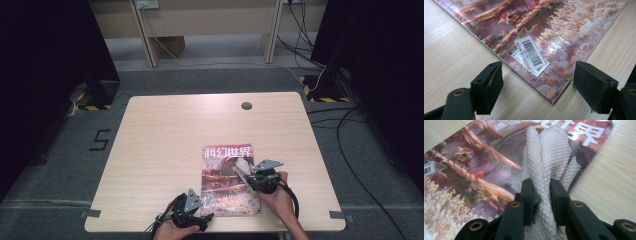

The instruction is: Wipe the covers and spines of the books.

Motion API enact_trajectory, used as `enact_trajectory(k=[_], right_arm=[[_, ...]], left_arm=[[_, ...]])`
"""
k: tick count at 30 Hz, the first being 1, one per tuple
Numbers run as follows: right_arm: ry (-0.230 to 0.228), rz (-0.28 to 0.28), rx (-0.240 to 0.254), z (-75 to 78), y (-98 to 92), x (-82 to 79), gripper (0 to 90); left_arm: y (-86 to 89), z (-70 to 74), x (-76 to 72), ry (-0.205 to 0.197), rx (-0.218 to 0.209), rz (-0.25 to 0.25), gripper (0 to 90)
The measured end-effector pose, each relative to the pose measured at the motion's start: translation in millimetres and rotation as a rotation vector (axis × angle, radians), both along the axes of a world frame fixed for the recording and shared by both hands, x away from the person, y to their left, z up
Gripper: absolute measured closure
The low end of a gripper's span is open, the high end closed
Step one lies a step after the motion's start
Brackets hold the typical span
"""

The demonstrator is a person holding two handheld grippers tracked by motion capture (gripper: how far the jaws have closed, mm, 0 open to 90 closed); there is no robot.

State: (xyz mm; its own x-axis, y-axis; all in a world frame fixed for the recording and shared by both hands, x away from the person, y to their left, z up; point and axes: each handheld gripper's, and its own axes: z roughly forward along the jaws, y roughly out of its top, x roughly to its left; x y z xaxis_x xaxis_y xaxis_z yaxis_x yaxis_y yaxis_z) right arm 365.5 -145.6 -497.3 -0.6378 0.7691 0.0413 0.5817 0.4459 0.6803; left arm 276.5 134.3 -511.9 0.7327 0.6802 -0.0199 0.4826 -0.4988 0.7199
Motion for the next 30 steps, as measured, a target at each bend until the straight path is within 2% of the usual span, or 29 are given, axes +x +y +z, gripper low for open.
enact_trajectory(k=[6, 13, 16, 17, 20, 21, 30], right_arm=[[0.001, 0.021, -0.002, -0.1, 10.7, 1.2, 75.4], [-0.001, 0.087, -0.008, -0.3, 39.0, 0.9, 75.4], [-0.003, 0.105, -0.01, -0.4, 47.5, 1.2, 75.4], [-0.001, 0.122, -0.011, -0.4, 57.2, 0.5, 75.4], [-0.004, 0.136, -0.011, -0.7, 64.6, -0.3, 75.5], [-0.004, 0.156, -0.016, -0.6, 72.5, -1.6, 75.5], [-0.003, 0.204, -0.01, -1.3, 94.2, -5.5, 75.5]], left_arm=[[7.4, 2.8, -5.4, 0.013, -0.013, -0.002, 21.2], [20.5, 3.5, -9.5, 0.025, -0.001, 0.011, 19.7], [23.0, 4.4, -11.9, 0.021, 0.007, 0.011, 19.7], [24.7, 5.1, -13.6, 0.018, 0.015, 0.006, 19.7], [25.8, 5.3, -15.4, 0.017, 0.022, 0.003, 19.7], [27.0, 4.8, -16.3, 0.016, 0.027, 0.0, 19.7], [33.4, 7.3, -16.1, 0.009, 0.018, 0.021, 19.7]])
